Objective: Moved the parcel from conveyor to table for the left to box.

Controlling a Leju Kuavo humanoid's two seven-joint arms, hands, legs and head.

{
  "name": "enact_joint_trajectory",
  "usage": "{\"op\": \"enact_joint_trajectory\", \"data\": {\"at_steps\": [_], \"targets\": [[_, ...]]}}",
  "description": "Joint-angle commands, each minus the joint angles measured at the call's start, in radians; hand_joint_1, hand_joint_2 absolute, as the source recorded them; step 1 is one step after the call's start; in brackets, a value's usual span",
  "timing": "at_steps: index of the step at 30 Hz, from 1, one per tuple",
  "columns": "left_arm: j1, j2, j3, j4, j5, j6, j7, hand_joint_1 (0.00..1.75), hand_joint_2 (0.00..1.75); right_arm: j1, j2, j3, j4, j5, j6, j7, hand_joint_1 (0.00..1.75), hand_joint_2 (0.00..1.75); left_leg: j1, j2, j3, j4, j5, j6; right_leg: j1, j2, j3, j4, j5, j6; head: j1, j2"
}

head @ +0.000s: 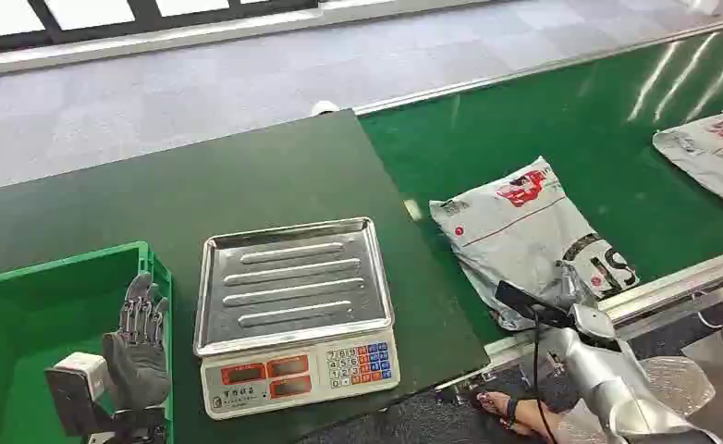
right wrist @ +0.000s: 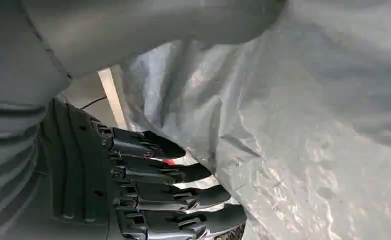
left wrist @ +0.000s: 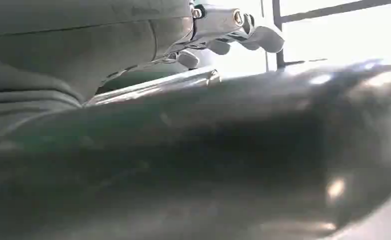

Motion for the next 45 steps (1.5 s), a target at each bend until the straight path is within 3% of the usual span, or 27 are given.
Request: {"op": "enact_joint_trajectory", "data": {"at_steps": [1, 8, 9, 10, 18, 24, 27, 29, 32, 35, 38, 41, 45], "targets": [[-0.061, -0.010, -0.006, 0.098, 0.003, -0.004, 0.005, 0.00, 0.00, 0.081, 0.031, 0.116, -0.005, 0.006, 0.095, -0.031, 0.00, 1.75, 0.001, -0.003, 0.002, -0.002, 0.001, 0.000, 0.001, -0.001, 0.003, -0.003, 0.001, -0.001, 0.000, 0.000], [-0.031, -0.003, 0.000, 0.073, 0.007, -0.002, 0.005, 0.00, 0.00, 0.062, -0.003, 0.193, 0.024, -0.014, 0.130, -0.084, 0.00, 1.75, 0.001, -0.001, 0.005, -0.003, 0.002, -0.001, 0.003, 0.000, 0.006, -0.005, 0.003, -0.001, 0.000, 0.000], [-0.021, -0.002, 0.003, 0.065, 0.007, -0.001, 0.005, 0.00, 0.00, 0.059, -0.005, 0.200, 0.026, -0.018, 0.128, -0.088, 0.28, 1.75, 0.002, 0.000, 0.006, -0.002, 0.001, -0.001, 0.004, -0.001, 0.007, -0.004, 0.002, -0.001, 0.000, 0.000], [-0.016, -0.001, 0.004, 0.061, 0.007, -0.001, 0.005, 0.00, 0.00, 0.051, -0.010, 0.220, 0.031, -0.020, 0.129, -0.095, 1.75, 1.75, 0.001, 0.000, 0.006, -0.003, 0.002, -0.001, 0.004, 0.000, 0.006, -0.004, 0.002, -0.001, 0.000, 0.000], [0.007, 0.003, 0.017, 0.046, 0.023, 0.001, 0.001, 0.00, 0.00, 0.044, -0.013, 0.274, 0.001, -0.042, 0.123, -0.107, 1.75, 1.75, 0.003, 0.006, 0.001, -0.002, -0.002, -0.001, 0.005, 0.006, 0.009, -0.005, 0.002, -0.001, 0.000, 0.000], [0.018, 0.007, 0.019, 0.026, 0.040, -0.001, 0.005, 0.00, 0.00, 0.051, -0.015, 0.295, -0.030, -0.062, 0.122, -0.104, 1.75, 1.75, 0.003, 0.007, 0.007, -0.002, -0.005, -0.001, 0.005, 0.007, 0.015, -0.006, 0.001, -0.001, 0.000, 0.000], [0.021, 0.007, 0.019, 0.021, 0.044, 0.002, 0.007, 0.00, 0.00, 0.052, -0.016, 0.309, -0.042, -0.061, 0.107, -0.100, 1.75, 1.75, 0.003, 0.006, 0.017, 0.000, -0.005, -0.001, 0.005, 0.006, 0.017, -0.004, -0.001, -0.001, 0.000, 0.000], [0.040, 0.007, 0.027, -0.005, 0.050, 0.010, 0.007, 0.00, 0.00, 0.029, 0.004, 0.311, -0.069, -0.060, 0.035, -0.095, 1.75, 1.75, 0.003, 0.006, 0.015, -0.003, -0.004, -0.001, 0.005, 0.007, 0.015, -0.007, 0.001, -0.001, 0.000, 0.000], [0.100, 0.005, 0.049, -0.090, 0.056, 0.032, 0.013, 0.00, 0.00, -0.040, 0.086, 0.272, -0.165, -0.031, -0.228, -0.059, 1.75, 1.75, 0.003, 0.014, 0.014, 0.000, -0.006, -0.001, 0.005, 0.014, 0.014, -0.003, 0.001, -0.001, 0.000, 0.000], [0.113, 0.007, 0.052, -0.110, 0.056, 0.033, 0.020, 0.00, 0.00, -0.038, 0.092, 0.278, -0.231, -0.020, -0.184, -0.021, 1.75, 1.75, 0.002, 0.018, 0.003, -0.002, -0.006, -0.002, 0.004, 0.017, 0.009, -0.002, 0.002, -0.002, 0.000, 0.000], [0.103, 0.005, 0.050, -0.094, 0.056, 0.030, 0.019, 0.00, 0.00, 0.033, 0.120, 0.192, -0.441, -0.011, -0.353, -0.057, 1.75, 1.75, 0.003, 0.012, -0.001, -0.002, -0.005, -0.002, 0.004, 0.012, 0.006, -0.003, 0.001, -0.002, -0.001, 0.000], [0.089, 0.001, 0.041, -0.066, 0.055, 0.025, 0.010, 0.00, 0.00, 0.126, 0.151, 0.115, -0.712, 0.017, -0.436, -0.058, 1.75, 1.75, 0.002, 0.002, 0.004, -0.001, -0.001, -0.001, 0.003, 0.002, 0.004, -0.001, 0.000, -0.001, 0.000, 0.000], [0.056, 0.000, 0.025, 0.002, 0.054, 0.015, -0.017, 0.00, 0.00, 0.243, 0.175, 0.070, -0.921, 0.105, -0.533, -0.078, 1.75, 1.75, 0.002, -0.004, 0.003, -0.002, 0.001, -0.001, 0.003, -0.002, 0.005, -0.002, -0.001, -0.002, 0.000, 0.000]]}}
